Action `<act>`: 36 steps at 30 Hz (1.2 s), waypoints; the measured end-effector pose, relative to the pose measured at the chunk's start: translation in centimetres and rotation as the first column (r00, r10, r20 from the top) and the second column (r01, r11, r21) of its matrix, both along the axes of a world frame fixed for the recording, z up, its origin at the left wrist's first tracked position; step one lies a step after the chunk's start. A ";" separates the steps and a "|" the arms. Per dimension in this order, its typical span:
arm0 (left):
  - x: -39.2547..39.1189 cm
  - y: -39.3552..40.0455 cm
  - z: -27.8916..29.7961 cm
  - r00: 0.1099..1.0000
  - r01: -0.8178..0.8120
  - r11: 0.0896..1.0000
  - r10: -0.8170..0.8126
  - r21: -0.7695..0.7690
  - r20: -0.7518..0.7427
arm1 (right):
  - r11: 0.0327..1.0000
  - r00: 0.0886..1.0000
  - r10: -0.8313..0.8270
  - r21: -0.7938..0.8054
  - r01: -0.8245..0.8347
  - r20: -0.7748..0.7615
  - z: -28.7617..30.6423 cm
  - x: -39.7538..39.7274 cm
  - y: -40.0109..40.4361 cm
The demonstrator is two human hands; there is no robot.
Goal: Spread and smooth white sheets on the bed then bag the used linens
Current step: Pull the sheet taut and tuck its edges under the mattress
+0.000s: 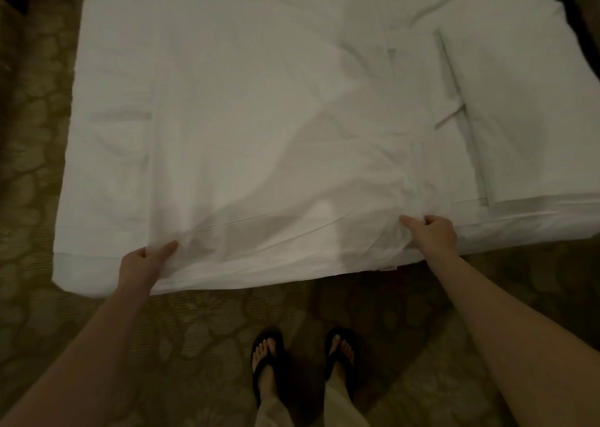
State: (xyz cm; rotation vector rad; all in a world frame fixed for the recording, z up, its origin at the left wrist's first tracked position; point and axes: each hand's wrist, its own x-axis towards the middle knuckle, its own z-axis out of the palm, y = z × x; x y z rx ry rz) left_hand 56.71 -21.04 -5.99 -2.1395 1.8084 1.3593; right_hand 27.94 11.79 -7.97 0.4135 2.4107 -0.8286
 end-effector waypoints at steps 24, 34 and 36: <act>5.2 3.2 1.7 0.992 0.126 0.992 -0.126 -0.019 -0.006 | 0.979 0.995 -0.067 -0.198 0.052 -0.072 2.0 1.6 2.5; 7.2 3.0 -0.3 0.989 0.046 0.998 -0.040 -0.038 0.139 | 0.998 0.998 0.057 0.017 -0.056 -0.028 0.6 2.4 3.8; 5.6 3.4 -0.4 0.994 0.035 0.998 -0.029 -0.058 0.102 | 0.998 0.998 0.013 0.066 -0.009 -0.067 0.7 2.7 3.1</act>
